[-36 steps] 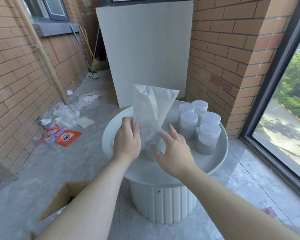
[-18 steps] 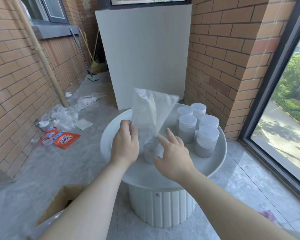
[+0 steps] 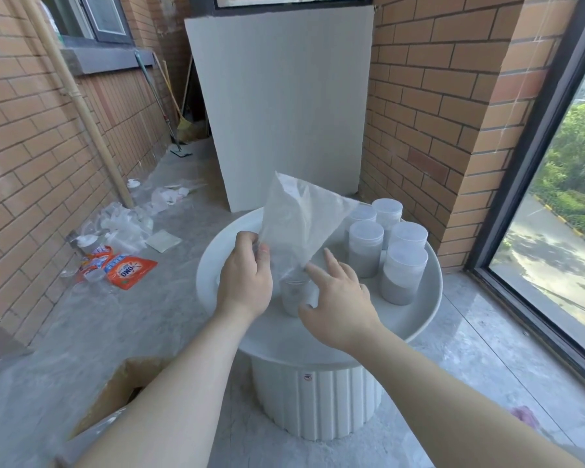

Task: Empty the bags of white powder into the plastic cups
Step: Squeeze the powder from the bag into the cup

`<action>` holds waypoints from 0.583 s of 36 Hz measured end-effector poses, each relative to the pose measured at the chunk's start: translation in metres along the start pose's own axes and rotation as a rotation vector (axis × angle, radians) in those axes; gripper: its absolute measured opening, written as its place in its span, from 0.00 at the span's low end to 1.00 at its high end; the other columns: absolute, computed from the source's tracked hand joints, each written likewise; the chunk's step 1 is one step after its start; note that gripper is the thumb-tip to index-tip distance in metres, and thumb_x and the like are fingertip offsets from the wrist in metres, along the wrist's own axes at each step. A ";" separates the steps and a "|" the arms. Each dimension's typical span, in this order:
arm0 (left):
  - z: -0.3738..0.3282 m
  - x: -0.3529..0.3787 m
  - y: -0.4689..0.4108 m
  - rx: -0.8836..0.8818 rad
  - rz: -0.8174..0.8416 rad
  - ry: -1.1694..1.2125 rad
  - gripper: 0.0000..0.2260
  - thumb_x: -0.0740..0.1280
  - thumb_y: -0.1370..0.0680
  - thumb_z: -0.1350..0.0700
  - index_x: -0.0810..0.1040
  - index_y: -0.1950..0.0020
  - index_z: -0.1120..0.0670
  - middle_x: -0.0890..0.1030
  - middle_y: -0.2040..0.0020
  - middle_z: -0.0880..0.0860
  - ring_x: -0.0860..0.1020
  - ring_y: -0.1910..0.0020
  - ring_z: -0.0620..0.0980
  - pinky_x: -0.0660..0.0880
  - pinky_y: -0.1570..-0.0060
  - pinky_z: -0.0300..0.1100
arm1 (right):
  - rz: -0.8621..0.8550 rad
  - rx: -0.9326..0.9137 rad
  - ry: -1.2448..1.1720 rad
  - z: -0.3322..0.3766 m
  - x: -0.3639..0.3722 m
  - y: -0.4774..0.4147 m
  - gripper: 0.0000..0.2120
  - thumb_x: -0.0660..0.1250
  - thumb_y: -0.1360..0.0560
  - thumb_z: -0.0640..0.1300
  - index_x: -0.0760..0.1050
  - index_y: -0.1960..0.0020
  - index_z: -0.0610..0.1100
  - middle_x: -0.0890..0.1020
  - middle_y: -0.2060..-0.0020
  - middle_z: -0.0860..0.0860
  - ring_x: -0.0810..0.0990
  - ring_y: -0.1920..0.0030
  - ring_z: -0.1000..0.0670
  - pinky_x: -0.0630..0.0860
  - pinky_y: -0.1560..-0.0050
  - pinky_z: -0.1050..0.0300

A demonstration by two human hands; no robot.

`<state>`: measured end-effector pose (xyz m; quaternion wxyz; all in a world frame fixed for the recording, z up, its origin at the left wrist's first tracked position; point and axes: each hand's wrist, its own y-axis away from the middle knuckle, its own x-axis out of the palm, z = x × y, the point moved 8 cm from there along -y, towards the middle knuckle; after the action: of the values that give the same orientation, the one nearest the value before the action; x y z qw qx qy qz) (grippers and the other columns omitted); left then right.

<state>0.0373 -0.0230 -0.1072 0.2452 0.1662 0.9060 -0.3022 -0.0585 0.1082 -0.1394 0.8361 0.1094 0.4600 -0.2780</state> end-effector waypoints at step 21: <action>0.002 0.000 -0.001 0.007 -0.002 0.004 0.03 0.58 0.16 0.54 0.69 0.48 0.52 0.82 0.53 0.52 0.78 0.52 0.59 0.71 0.57 0.50 | -0.174 0.019 -0.239 -0.007 -0.016 -0.007 0.33 0.59 0.29 0.57 0.66 0.24 0.55 0.67 0.24 0.51 0.65 0.25 0.46 0.67 0.28 0.43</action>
<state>0.0374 -0.0255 -0.1081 0.2425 0.1668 0.9056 -0.3055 -0.0742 0.1110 -0.1297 0.8566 0.0429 0.3624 -0.3649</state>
